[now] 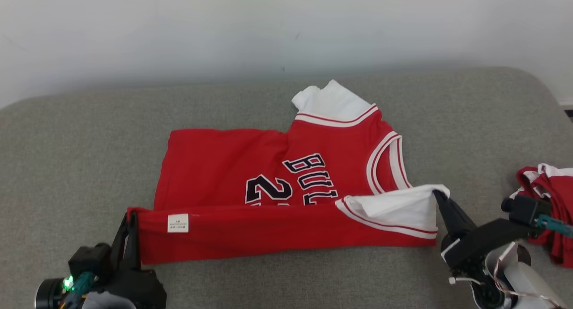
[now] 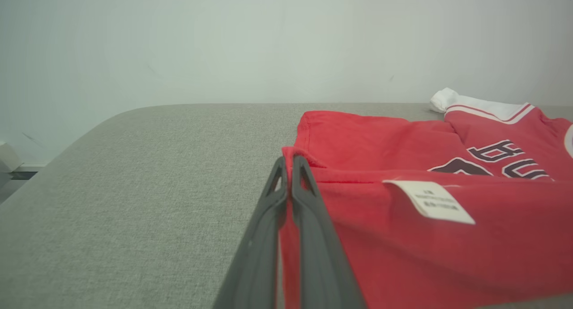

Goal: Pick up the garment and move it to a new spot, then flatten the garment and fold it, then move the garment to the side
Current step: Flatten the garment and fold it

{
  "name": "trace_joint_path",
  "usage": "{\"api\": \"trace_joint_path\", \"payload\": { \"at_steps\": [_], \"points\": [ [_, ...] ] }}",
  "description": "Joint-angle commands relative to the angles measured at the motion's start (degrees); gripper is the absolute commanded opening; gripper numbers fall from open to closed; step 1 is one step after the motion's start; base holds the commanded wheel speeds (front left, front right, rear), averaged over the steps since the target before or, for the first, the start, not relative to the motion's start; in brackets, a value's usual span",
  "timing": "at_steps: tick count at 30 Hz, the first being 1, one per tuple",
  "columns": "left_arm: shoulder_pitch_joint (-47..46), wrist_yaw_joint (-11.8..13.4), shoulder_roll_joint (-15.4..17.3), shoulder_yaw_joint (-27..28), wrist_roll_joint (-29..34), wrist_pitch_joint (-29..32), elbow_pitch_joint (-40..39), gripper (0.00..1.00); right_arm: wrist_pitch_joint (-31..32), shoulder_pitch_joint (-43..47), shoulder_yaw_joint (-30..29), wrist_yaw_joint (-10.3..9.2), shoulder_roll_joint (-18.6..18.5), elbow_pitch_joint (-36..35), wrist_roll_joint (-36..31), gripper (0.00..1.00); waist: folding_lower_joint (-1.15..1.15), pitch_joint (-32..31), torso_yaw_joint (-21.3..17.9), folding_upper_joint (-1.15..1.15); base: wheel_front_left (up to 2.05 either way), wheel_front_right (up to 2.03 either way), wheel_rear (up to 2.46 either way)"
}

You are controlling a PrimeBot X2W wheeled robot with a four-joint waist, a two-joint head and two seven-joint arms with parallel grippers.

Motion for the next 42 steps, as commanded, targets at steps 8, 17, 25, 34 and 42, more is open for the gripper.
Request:
{"api": "trace_joint_path", "payload": {
  "at_steps": [8, 17, 25, 34, 42],
  "points": [
    [-6.16, 0.01, 0.54, -1.36, 0.66, -0.18, 2.66, 0.0, -4.41, -8.72, 1.3, -0.14, 1.56, 6.94, -4.3, 0.0, -0.01, 6.69, 1.21, -0.01, 0.0, 0.0, 0.0],
    [-8.93, -0.01, 0.04, -1.45, 1.0, -0.18, 5.37, 0.0, -7.67, -14.98, 3.84, -0.14, 2.06, 13.07, -5.97, 0.0, -0.01, 9.05, 1.3, -0.01, 0.0, 0.0, 0.0],
    [-9.46, -0.01, -0.69, -1.43, 1.16, -0.18, 3.85, 1.0, -9.73, -17.42, 4.85, -0.14, 2.76, 17.83, -5.07, 1.0, -0.01, 9.57, 2.22, -0.01, 0.0, 0.0, 0.0],
    [-1.58, 0.71, -2.02, 0.54, -0.09, -0.17, -2.02, 1.0, -13.15, -11.41, 3.96, -0.14, 0.73, 15.79, -9.6, 1.0, -0.01, 7.11, 2.67, -0.01, 0.0, 0.0, 0.0],
    [4.05, 1.69, -2.19, 0.12, -2.88, -0.18, -3.41, 1.0, -13.14, -2.95, -0.85, -0.14, 2.27, 14.05, -15.69, 1.0, -0.01, 5.9, 2.05, -0.01, 0.0, 0.0, 0.0]
  ]
}}
